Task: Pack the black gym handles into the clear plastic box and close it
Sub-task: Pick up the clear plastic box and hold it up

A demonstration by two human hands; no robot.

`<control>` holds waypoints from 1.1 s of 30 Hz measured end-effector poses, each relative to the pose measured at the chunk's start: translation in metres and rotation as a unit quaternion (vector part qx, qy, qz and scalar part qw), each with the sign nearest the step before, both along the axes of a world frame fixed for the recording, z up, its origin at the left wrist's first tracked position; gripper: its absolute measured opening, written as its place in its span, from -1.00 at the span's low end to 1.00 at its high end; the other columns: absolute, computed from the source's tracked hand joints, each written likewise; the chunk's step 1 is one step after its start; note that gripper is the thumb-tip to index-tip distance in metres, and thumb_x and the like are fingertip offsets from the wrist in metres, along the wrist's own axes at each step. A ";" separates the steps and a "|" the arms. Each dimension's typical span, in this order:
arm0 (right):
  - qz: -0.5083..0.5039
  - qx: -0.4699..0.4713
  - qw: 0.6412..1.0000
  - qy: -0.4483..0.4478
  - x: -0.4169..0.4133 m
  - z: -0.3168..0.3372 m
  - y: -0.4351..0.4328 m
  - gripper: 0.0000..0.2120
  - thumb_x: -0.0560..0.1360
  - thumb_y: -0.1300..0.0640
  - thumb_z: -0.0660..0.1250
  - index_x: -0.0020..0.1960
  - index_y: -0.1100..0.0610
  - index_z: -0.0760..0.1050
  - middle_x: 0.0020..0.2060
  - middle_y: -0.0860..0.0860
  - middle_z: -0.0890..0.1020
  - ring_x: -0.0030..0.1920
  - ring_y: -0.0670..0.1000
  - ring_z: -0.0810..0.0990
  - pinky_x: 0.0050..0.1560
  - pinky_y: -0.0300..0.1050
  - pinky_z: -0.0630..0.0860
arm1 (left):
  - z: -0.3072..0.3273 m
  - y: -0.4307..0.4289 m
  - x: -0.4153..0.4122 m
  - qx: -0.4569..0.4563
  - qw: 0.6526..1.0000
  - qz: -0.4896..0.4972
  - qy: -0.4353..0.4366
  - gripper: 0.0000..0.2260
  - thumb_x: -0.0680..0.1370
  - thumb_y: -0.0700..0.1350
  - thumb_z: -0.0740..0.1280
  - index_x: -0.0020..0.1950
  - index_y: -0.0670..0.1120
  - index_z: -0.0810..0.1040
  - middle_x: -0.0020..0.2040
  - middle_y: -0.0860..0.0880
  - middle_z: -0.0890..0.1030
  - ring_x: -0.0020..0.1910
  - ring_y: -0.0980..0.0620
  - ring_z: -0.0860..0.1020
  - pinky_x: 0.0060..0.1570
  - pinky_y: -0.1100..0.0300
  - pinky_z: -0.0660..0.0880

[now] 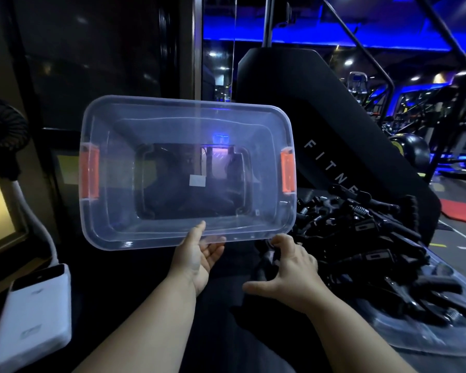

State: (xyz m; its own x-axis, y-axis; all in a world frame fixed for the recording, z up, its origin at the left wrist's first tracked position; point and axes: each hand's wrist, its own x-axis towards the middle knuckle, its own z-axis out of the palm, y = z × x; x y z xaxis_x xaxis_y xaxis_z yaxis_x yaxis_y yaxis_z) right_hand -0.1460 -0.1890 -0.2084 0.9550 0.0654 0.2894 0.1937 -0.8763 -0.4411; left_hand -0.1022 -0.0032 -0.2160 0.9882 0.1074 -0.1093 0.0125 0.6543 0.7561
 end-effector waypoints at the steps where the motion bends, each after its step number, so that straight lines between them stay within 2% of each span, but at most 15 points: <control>1: 0.015 -0.002 1.000 0.012 -0.002 -0.001 -0.001 0.03 -0.09 -0.53 0.25 0.28 -0.13 0.16 0.08 -0.19 0.32 0.25 -0.08 0.29 0.28 -0.11 0.15 | 0.001 0.000 0.000 -0.002 1.000 -0.001 0.000 -0.77 0.55 -0.03 0.30 0.15 -0.11 0.46 -0.26 -0.13 0.66 -0.25 0.00 0.62 -0.37 0.27 0.58; 6: 0.058 0.005 0.997 0.053 -0.005 -0.004 -0.003 -0.10 -0.05 -0.52 0.32 0.19 -0.24 0.12 0.14 -0.22 0.36 0.26 -0.10 0.28 0.24 -0.17 0.14 | 0.002 -0.001 -0.002 -0.003 1.000 0.003 0.004 -0.85 0.55 -0.04 0.30 0.06 -0.06 0.46 -0.23 -0.18 0.62 -0.26 0.00 0.60 -0.39 0.28 0.57; 10: 0.059 0.031 0.996 0.056 -0.009 -0.003 -0.004 -0.23 0.16 -0.40 0.43 0.22 -0.20 0.17 0.13 -0.20 0.37 0.24 -0.11 0.29 0.23 -0.19 0.21 | 0.001 0.000 -0.002 0.001 1.000 0.003 0.006 -0.82 0.55 -0.03 0.30 0.11 -0.06 0.46 -0.20 -0.18 0.62 -0.25 0.00 0.60 -0.40 0.28 0.56; 13: 0.004 -0.025 0.999 0.021 -0.009 -0.003 -0.003 -0.26 0.26 -0.44 0.34 0.29 -0.11 0.22 0.21 -0.13 0.42 0.29 -0.04 0.31 0.32 -0.13 0.18 | 0.000 0.000 -0.002 0.004 1.000 0.002 0.006 -0.77 0.55 -0.02 0.30 0.15 -0.08 0.45 -0.21 -0.16 0.62 -0.25 0.01 0.59 -0.40 0.29 0.56; 15: -0.049 -0.085 0.995 0.008 -0.009 -0.003 0.000 -0.24 0.29 -0.50 0.23 0.31 -0.07 0.23 0.24 -0.08 0.44 0.33 0.01 0.32 0.42 -0.02 0.06 | 0.000 0.000 -0.002 0.007 1.000 0.002 0.007 -0.79 0.55 -0.02 0.30 0.14 -0.07 0.46 -0.24 -0.15 0.62 -0.26 0.01 0.59 -0.38 0.29 0.56; 17: -0.078 -0.106 0.991 0.025 -0.010 -0.004 0.001 -0.25 0.30 -0.53 0.15 0.30 -0.06 0.25 0.21 -0.04 0.47 0.35 0.03 0.33 0.47 0.10 -0.10 | 0.001 0.000 -0.002 0.007 1.000 0.003 0.007 -0.80 0.55 -0.02 0.30 0.12 -0.06 0.46 -0.26 -0.14 0.62 -0.26 0.02 0.59 -0.36 0.28 0.55; 20: -0.082 -0.139 0.985 0.058 -0.011 -0.003 0.001 -0.25 0.32 -0.55 0.07 0.30 -0.06 0.27 0.17 -0.01 0.50 0.34 0.05 0.34 0.47 0.19 -0.19 | 0.001 0.000 -0.002 0.004 1.000 0.004 0.008 -0.80 0.55 -0.02 0.31 0.11 -0.07 0.47 -0.29 -0.12 0.63 -0.28 0.03 0.59 -0.38 0.29 0.55; 24: -0.070 -0.139 0.986 0.064 -0.011 -0.002 0.000 -0.21 0.26 -0.58 0.08 0.28 -0.08 0.30 0.14 -0.04 0.49 0.32 0.04 0.35 0.47 0.17 -0.20 | 0.001 0.000 -0.003 0.006 1.000 0.006 0.011 -0.83 0.55 -0.02 0.31 0.08 -0.05 0.47 -0.25 -0.14 0.61 -0.28 0.02 0.58 -0.40 0.30 0.55; 26: -0.047 -0.120 0.990 0.063 -0.011 -0.002 0.001 -0.19 0.19 -0.61 0.11 0.24 -0.11 0.30 0.12 -0.07 0.48 0.31 0.02 0.36 0.48 0.13 -0.15 | 0.001 -0.001 -0.004 0.010 1.000 0.004 0.012 -0.84 0.55 -0.02 0.30 0.08 -0.04 0.46 -0.24 -0.15 0.61 -0.28 0.02 0.57 -0.40 0.30 0.55; 28: -0.015 -0.093 0.993 0.065 -0.013 -0.002 0.004 -0.19 0.13 -0.60 0.17 0.21 -0.13 0.29 0.07 -0.10 0.45 0.26 0.00 0.37 0.46 0.05 0.02 | 0.002 -0.001 -0.004 0.010 1.000 0.004 0.012 -0.85 0.55 -0.02 0.30 0.07 -0.04 0.46 -0.25 -0.15 0.61 -0.29 0.02 0.57 -0.40 0.30 0.54; 31: 0.011 -0.038 0.997 0.072 -0.016 0.000 0.007 -0.19 0.06 -0.57 0.29 0.18 -0.18 0.29 0.04 -0.13 0.40 0.18 -0.05 0.37 0.21 -0.11 0.34 | 0.001 0.000 -0.004 0.015 1.000 0.003 0.015 -0.81 0.55 -0.02 0.30 0.10 -0.07 0.47 -0.25 -0.14 0.62 -0.29 0.02 0.58 -0.39 0.29 0.54; 33: 0.013 -0.019 0.998 0.057 -0.018 0.003 0.008 -0.17 0.02 -0.55 0.34 0.18 -0.19 0.30 0.05 -0.16 0.38 0.14 -0.08 0.39 0.06 -0.18 0.37 | 0.001 0.000 -0.003 0.016 1.000 -0.001 0.016 -0.75 0.55 -0.01 0.31 0.15 -0.11 0.47 -0.26 -0.13 0.62 -0.30 0.02 0.59 -0.39 0.28 0.55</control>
State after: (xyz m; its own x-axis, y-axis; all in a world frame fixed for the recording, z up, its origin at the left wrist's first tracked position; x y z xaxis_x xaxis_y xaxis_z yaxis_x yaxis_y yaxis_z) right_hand -0.1636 -0.1811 -0.2057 0.9794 0.0996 0.1754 0.1669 -0.8884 -0.4277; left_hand -0.1056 -0.0032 -0.2154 0.9846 0.1092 -0.1367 0.0380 0.6293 0.7762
